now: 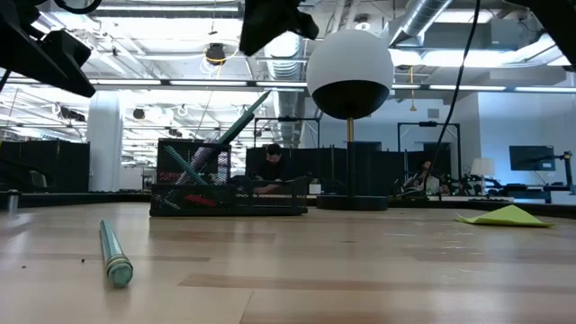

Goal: Pick and place office supplies into organizer
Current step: Put the right blue pencil into the black desk organizer, then put the blue pencil into the black desk organizer

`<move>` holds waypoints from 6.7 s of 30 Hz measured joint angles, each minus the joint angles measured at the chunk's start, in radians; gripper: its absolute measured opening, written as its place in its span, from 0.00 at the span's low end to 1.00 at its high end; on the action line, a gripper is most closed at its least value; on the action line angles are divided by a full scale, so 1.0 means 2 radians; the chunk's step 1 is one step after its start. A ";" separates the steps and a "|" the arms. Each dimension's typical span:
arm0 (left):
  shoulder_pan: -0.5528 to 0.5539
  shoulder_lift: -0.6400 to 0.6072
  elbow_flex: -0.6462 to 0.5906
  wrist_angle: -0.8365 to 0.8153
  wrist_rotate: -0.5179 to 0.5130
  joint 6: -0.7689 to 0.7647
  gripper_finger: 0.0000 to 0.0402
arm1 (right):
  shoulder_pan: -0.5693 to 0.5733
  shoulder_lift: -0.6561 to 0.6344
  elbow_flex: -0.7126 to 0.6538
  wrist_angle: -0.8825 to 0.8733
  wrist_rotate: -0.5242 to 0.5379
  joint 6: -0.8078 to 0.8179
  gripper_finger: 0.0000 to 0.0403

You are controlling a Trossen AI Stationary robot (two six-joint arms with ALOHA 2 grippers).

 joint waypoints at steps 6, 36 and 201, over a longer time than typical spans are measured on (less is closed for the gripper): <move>0.000 0.000 0.000 0.007 0.000 -0.001 0.49 | 0.051 0.039 -0.008 -0.008 0.098 0.115 0.01; 0.000 0.000 0.000 0.017 0.001 -0.004 0.49 | 0.004 0.105 0.019 -0.003 0.274 0.163 0.00; 0.160 0.597 0.128 0.651 0.204 0.196 0.28 | 0.332 0.137 0.002 0.226 0.454 0.332 0.24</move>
